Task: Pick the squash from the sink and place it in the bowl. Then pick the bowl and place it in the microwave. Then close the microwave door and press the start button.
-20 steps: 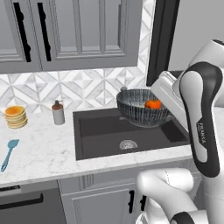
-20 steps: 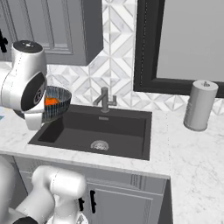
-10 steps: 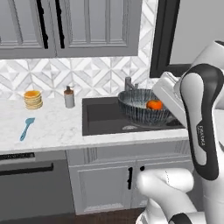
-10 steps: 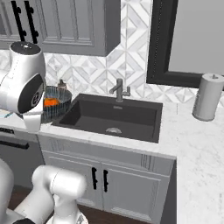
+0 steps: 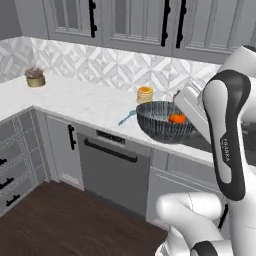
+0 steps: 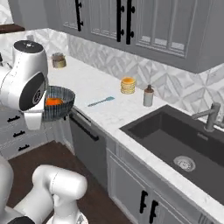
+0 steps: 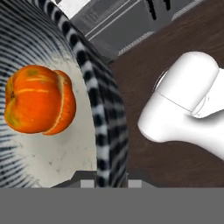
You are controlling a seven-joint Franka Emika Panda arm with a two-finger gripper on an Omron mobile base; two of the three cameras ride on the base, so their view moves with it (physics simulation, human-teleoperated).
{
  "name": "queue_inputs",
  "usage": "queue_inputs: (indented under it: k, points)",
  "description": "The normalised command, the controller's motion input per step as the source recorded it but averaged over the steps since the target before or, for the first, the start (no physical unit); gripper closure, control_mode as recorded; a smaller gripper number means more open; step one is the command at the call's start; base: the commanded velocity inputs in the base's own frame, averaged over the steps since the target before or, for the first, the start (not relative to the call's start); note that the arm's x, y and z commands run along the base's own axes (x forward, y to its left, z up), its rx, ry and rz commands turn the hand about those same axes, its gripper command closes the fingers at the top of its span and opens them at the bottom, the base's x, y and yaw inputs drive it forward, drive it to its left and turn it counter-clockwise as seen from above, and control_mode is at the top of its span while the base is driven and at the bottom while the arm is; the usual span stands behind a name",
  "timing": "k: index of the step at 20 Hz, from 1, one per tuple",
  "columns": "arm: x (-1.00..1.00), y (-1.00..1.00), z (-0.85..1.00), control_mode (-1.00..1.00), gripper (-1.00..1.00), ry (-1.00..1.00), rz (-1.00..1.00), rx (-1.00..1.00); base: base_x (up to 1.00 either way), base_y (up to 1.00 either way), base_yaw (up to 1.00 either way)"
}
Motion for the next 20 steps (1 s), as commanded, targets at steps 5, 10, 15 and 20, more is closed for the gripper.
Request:
queue_inputs:
  k: [5,10,15,20]
  points:
    - [0.00,0.00,0.00,1.00,1.00,0.00,0.00,0.00,0.00,0.00,0.99]
    - [0.00,0.00,0.00,1.00,1.00,0.00,0.00,0.00,0.00,0.00,1.00]
    - [0.00,0.00,0.00,1.00,1.00,0.00,0.00,0.00,0.00,0.00,1.00]
    - [0.00,0.00,0.00,1.00,1.00,0.00,0.00,0.00,0.00,0.00,1.00]
